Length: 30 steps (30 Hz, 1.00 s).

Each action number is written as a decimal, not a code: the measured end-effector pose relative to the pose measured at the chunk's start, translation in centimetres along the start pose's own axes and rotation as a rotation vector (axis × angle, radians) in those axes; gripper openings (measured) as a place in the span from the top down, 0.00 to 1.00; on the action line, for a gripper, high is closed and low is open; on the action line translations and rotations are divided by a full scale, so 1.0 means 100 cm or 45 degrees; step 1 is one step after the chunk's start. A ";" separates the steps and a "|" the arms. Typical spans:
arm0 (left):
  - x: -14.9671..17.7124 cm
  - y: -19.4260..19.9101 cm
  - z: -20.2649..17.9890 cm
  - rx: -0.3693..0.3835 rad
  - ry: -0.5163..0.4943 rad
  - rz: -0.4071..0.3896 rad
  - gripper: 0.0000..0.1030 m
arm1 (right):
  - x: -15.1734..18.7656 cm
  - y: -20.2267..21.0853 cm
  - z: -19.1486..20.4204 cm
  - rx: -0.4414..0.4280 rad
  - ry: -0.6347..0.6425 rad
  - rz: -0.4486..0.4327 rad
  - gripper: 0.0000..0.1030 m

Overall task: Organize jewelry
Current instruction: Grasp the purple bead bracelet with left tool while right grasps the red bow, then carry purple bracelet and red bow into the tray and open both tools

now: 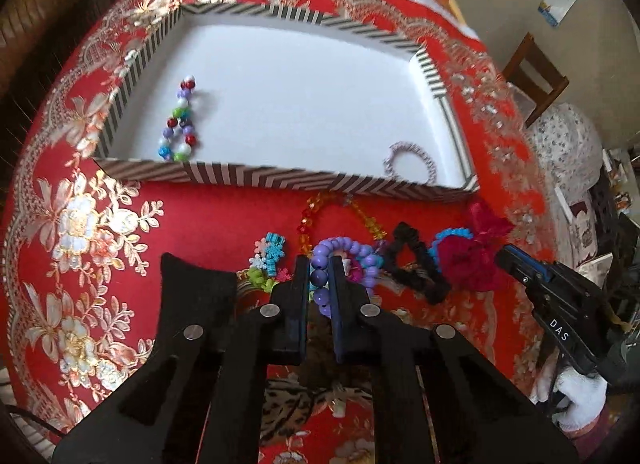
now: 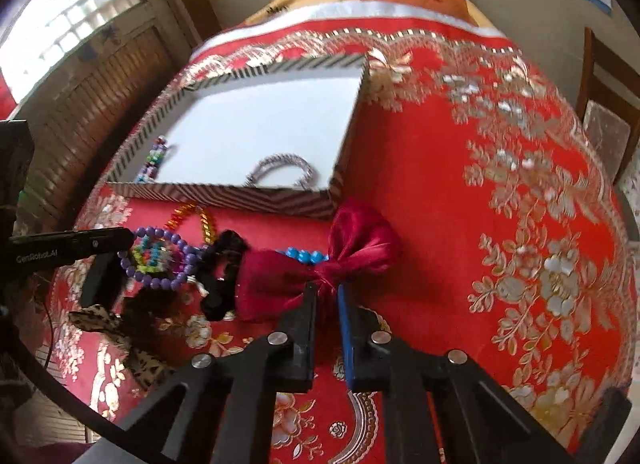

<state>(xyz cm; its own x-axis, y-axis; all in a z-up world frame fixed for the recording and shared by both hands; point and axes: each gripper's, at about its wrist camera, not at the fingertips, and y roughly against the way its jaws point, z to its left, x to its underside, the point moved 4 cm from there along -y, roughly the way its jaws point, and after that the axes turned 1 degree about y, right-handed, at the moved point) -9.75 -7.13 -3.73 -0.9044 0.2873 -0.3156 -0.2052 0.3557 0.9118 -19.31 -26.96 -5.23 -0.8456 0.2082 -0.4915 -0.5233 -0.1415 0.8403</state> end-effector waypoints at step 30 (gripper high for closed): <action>-0.035 0.076 -0.003 -0.056 -0.022 -0.214 0.92 | -0.017 -0.036 -0.014 -0.062 -0.256 0.135 0.68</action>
<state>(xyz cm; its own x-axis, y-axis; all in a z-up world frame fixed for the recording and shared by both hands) -8.25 -5.67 4.38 -0.8494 0.2425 -0.4688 -0.3696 0.3607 0.8563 -16.16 -28.14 -7.77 -0.8606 0.3775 -0.3419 -0.4415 -0.2182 0.8703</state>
